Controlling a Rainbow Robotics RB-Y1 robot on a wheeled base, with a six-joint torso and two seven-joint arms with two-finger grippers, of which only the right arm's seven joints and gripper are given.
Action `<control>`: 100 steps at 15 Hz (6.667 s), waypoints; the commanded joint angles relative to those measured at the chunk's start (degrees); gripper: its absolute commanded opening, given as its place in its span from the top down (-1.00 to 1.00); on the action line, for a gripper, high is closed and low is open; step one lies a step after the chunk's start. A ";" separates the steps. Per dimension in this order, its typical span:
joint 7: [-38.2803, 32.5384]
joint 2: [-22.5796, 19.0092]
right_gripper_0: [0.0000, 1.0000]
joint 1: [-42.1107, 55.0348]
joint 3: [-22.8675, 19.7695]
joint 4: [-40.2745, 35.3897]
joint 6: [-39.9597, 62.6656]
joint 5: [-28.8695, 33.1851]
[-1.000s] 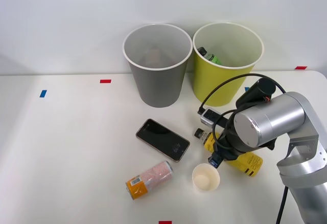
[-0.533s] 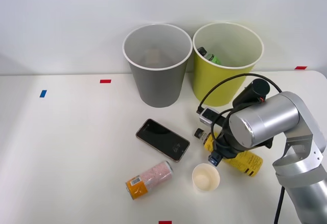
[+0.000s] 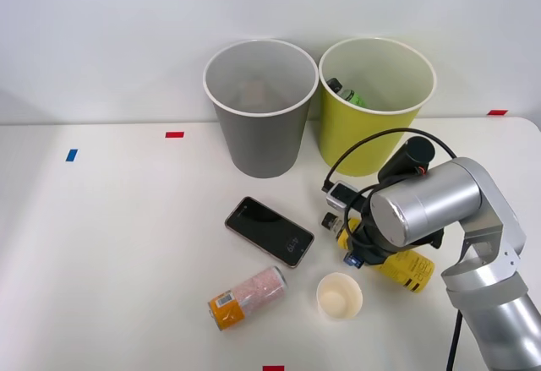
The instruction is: Put cans in the gray bin, plastic bottles in the light green bin
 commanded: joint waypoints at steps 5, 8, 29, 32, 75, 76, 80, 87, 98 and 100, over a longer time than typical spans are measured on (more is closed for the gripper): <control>-0.32 0.09 1.00 0.02 -0.09 -1.56 -2.10 -1.31; -0.50 -0.52 1.00 0.02 -3.34 -6.48 -5.36 -10.36; 19.71 -8.87 1.00 2.92 -18.46 -11.23 -57.21 -72.06; 12.51 -8.35 1.00 -2.00 -20.66 -8.59 -57.39 -65.03; 18.84 -14.32 -1.00 36.84 -14.24 -29.33 -79.71 -60.20; 19.71 -14.15 -1.00 41.41 -14.24 -31.44 -81.56 -60.02; 21.21 -11.42 -1.00 51.70 -10.11 -33.90 -92.10 -52.46; 22.00 2.55 -1.00 58.29 -10.20 -33.90 -92.72 -45.26; 4.69 5.81 -1.00 61.28 -7.91 -29.77 -103.53 -19.33; -2.35 5.54 -1.00 61.89 -6.51 -26.78 -109.07 -12.91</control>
